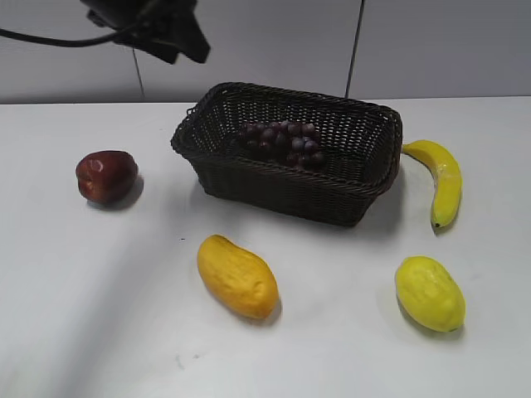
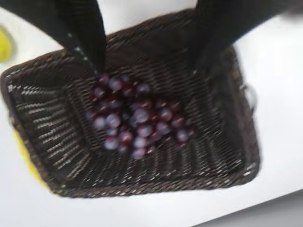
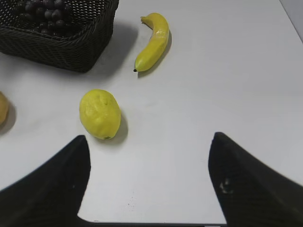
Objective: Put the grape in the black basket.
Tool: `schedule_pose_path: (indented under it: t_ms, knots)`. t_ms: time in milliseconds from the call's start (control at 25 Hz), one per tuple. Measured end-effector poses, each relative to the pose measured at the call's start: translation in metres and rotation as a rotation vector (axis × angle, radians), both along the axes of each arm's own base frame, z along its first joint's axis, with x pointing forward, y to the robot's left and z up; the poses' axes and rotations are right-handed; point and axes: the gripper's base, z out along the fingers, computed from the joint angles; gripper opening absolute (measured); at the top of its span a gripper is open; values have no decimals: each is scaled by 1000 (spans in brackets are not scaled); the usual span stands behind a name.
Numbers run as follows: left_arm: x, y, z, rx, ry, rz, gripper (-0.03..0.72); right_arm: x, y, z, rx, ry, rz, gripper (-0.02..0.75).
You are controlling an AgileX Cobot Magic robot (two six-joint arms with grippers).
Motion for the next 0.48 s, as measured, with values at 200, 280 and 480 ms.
schedule_pose_path:
  t_ms: [200, 280, 480]
  knots:
    - [2, 40, 17, 229, 86, 132, 511, 0, 0, 0, 0, 0, 0, 590]
    - [5, 55, 19, 255, 98, 203, 511, 0, 0, 0, 0, 0, 0, 590]
    - [11, 103, 27, 241, 115, 358, 511, 0, 0, 0, 0, 0, 0, 590]
